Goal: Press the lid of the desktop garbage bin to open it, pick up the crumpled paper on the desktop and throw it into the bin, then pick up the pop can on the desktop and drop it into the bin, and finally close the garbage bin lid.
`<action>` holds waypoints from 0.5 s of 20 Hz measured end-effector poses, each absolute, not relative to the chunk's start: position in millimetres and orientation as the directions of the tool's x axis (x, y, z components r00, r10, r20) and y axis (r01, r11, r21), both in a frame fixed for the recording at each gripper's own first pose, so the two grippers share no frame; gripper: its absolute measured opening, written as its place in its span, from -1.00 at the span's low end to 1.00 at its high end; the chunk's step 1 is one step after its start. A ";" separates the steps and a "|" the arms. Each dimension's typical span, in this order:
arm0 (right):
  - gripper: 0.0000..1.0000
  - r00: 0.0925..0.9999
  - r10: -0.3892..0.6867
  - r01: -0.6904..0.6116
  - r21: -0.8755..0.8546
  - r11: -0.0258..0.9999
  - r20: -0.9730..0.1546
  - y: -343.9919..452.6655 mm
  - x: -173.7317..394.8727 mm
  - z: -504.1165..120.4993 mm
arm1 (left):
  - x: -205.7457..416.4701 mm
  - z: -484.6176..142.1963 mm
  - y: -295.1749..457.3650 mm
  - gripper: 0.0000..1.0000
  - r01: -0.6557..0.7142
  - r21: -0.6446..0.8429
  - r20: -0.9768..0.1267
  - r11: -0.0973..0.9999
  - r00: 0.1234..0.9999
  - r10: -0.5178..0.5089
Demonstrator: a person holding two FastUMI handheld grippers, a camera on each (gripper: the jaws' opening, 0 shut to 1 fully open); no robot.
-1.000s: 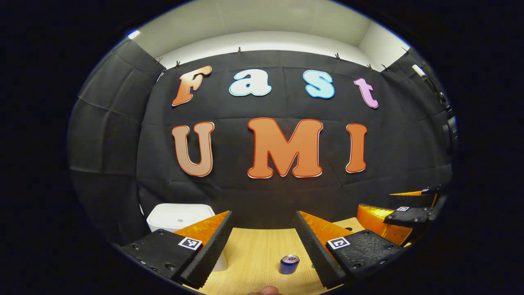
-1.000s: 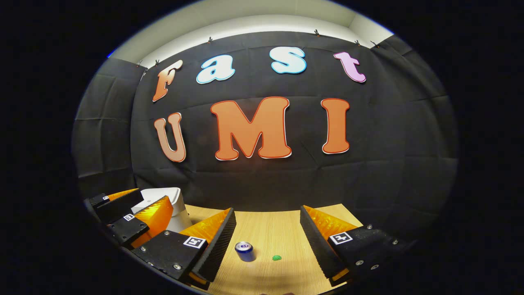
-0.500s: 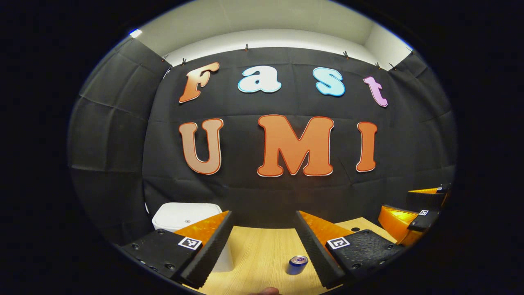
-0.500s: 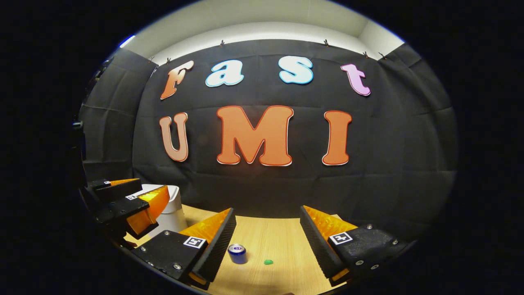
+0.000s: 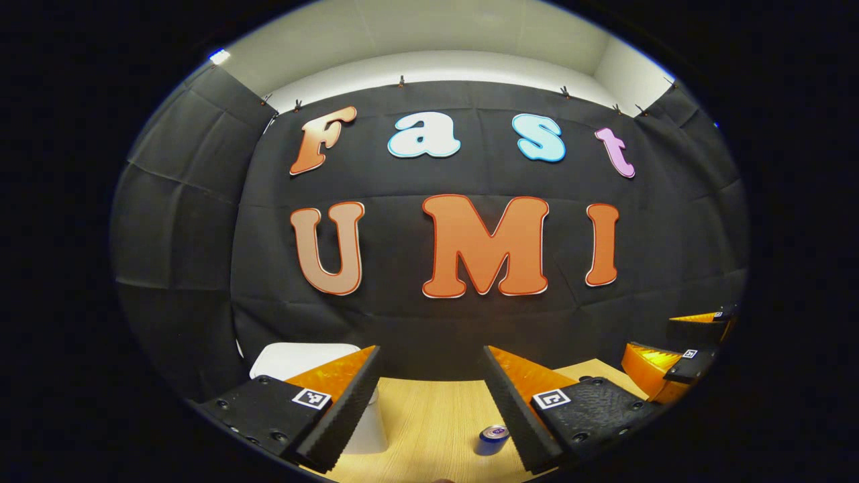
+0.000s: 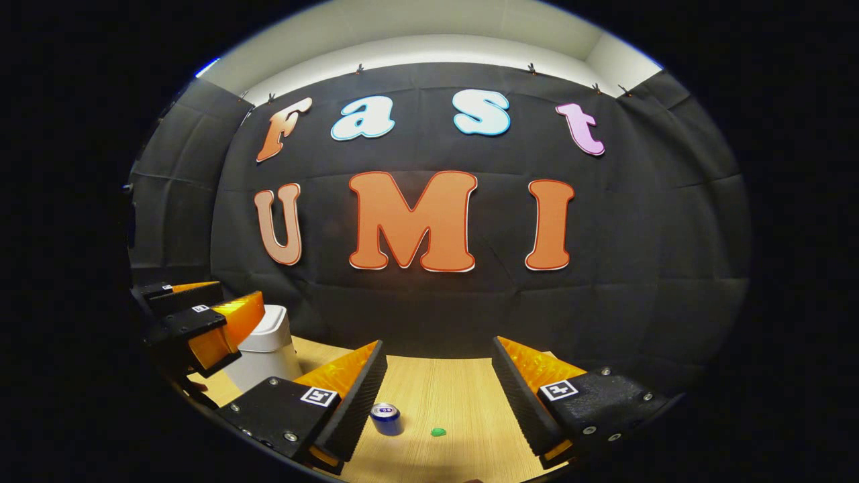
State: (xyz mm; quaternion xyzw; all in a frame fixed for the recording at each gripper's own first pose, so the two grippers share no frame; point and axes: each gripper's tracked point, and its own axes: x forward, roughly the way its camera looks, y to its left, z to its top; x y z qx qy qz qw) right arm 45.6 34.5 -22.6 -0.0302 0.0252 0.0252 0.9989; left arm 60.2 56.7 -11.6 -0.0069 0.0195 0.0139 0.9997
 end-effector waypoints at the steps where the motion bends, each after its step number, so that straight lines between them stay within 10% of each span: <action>1: 0.87 0.997 0.048 -0.052 -0.060 0.997 -0.056 34.1 46.2 -24.4 | 63.6 -11.8 58.6 0.86 -0.021 -0.005 -0.048 1.000 0.999 0.021; 5: 0.87 0.998 0.036 -0.039 -0.064 0.997 -0.052 33.6 50.6 -25.0 | 77.3 -15.6 74.0 0.59 -0.017 0.027 -0.077 1.000 0.997 0.019; 10: 0.87 0.998 0.030 -0.034 -0.074 0.997 -0.050 33.3 51.2 -25.8 | 94.0 -12.5 111.6 -0.34 -0.055 0.030 -0.093 0.998 0.994 0.057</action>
